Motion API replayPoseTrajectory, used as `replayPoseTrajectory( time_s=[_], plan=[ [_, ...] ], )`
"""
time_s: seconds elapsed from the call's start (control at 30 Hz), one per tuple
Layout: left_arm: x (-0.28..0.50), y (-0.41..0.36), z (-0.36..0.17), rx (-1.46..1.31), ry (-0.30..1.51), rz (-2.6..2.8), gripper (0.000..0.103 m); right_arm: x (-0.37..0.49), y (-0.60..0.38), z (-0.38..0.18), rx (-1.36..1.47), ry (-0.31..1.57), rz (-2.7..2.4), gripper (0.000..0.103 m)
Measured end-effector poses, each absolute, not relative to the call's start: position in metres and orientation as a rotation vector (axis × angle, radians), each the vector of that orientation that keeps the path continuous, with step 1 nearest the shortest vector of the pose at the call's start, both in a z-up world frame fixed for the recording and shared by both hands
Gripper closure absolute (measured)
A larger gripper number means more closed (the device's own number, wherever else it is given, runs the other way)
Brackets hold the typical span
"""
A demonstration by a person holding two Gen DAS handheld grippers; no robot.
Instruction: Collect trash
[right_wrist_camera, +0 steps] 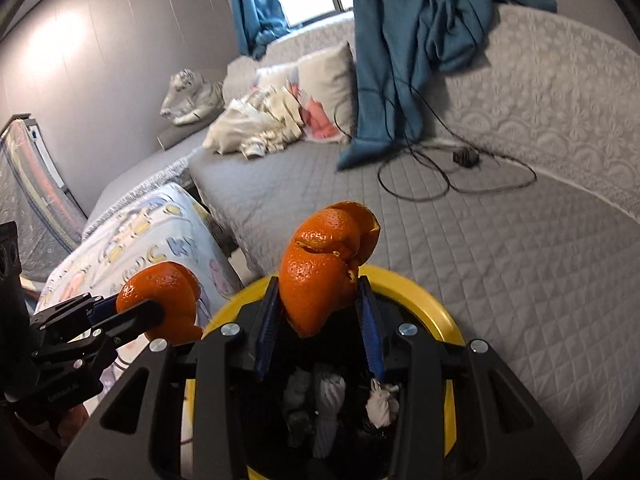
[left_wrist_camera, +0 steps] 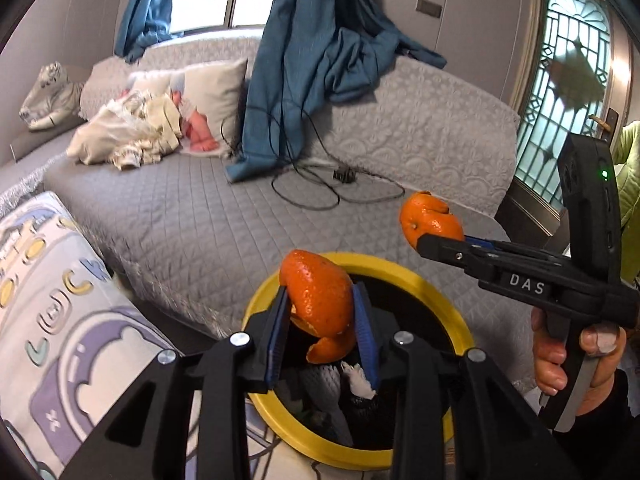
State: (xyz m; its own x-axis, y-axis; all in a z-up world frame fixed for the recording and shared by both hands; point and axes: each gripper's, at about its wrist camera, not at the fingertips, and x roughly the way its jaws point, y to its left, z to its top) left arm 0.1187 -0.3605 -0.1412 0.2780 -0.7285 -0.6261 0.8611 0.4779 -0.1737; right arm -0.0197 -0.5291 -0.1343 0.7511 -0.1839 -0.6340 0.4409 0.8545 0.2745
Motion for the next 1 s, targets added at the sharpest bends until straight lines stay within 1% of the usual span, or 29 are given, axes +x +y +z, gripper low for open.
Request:
replayPoseTrajectory(
  time_s=[0.1, 0.13, 0.2, 0.23, 0.27, 0.3, 0.33, 0.37, 0.4, 0.43, 0.47, 0.5, 0.53, 0.57, 0.63, 0.73, 1.0],
  plan=[
    [0.121, -0.363, -0.148, 0.207, 0.734, -1.083, 0.071, -0.016, -0.532, -0.144, 0.440, 0.660, -0.359, 0.067],
    [0.121, -0.363, -0.148, 0.207, 0.734, -1.084, 0.070, -0.015, -0.533, -0.145, 0.440, 0.666, -0.360, 0.065],
    [0.122, -0.361, -0.148, 0.196, 0.736, -1.074, 0.064, -0.013, -0.533, -0.146, 0.439, 0.671, -0.373, 0.064],
    [0.123, -0.359, -0.147, 0.185, 0.732, -1.071, 0.059, -0.012, -0.534, -0.146, 0.439, 0.671, -0.380, 0.058],
    [0.124, -0.357, -0.145, 0.175, 0.726, -1.067, 0.047, -0.013, -0.535, -0.145, 0.444, 0.670, -0.386, 0.053],
    [0.124, -0.353, -0.143, 0.163, 0.720, -1.061, 0.040, -0.014, -0.536, -0.144, 0.451, 0.665, -0.394, 0.051],
    [0.125, -0.351, -0.141, 0.149, 0.714, -1.055, 0.030, -0.015, -0.538, -0.143, 0.454, 0.661, -0.403, 0.049],
    [0.126, -0.347, -0.138, 0.130, 0.706, -1.047, 0.025, -0.016, -0.539, -0.141, 0.454, 0.657, -0.414, 0.048],
    [0.127, -0.344, -0.135, 0.116, 0.702, -1.044, 0.024, -0.017, -0.540, -0.139, 0.455, 0.650, -0.426, 0.047],
    [0.128, -0.341, -0.132, 0.108, 0.700, -1.040, 0.021, -0.018, -0.540, -0.137, 0.456, 0.644, -0.438, 0.043],
    [0.129, -0.336, -0.128, 0.095, 0.691, -1.029, 0.014, -0.018, -0.541, -0.135, 0.454, 0.639, -0.447, 0.039],
    [0.129, -0.330, -0.124, 0.084, 0.672, -1.011, 0.010, -0.019, -0.540, -0.132, 0.446, 0.633, -0.460, 0.038],
    [0.129, -0.323, -0.118, 0.074, 0.641, -0.990, 0.008, -0.019, -0.536, -0.128, 0.427, 0.621, -0.486, 0.032],
    [0.128, -0.316, -0.113, 0.066, 0.613, -0.975, 0.008, -0.020, -0.534, -0.125, 0.409, 0.608, -0.512, 0.022],
    [0.129, -0.305, -0.105, 0.057, 0.589, -0.952, 0.008, -0.019, -0.528, -0.119, 0.375, 0.574, -0.561, 0.014],
    [0.127, -0.279, -0.092, 0.053, 0.543, -0.902, 0.008, -0.013, -0.517, -0.115, 0.339, 0.560, -0.595, 0.008],
    [0.113, -0.188, -0.063, 0.024, 0.410, -0.688, 0.008, -0.004, -0.472, -0.102, 0.258, 0.456, -0.601, 0.008]
  ],
)
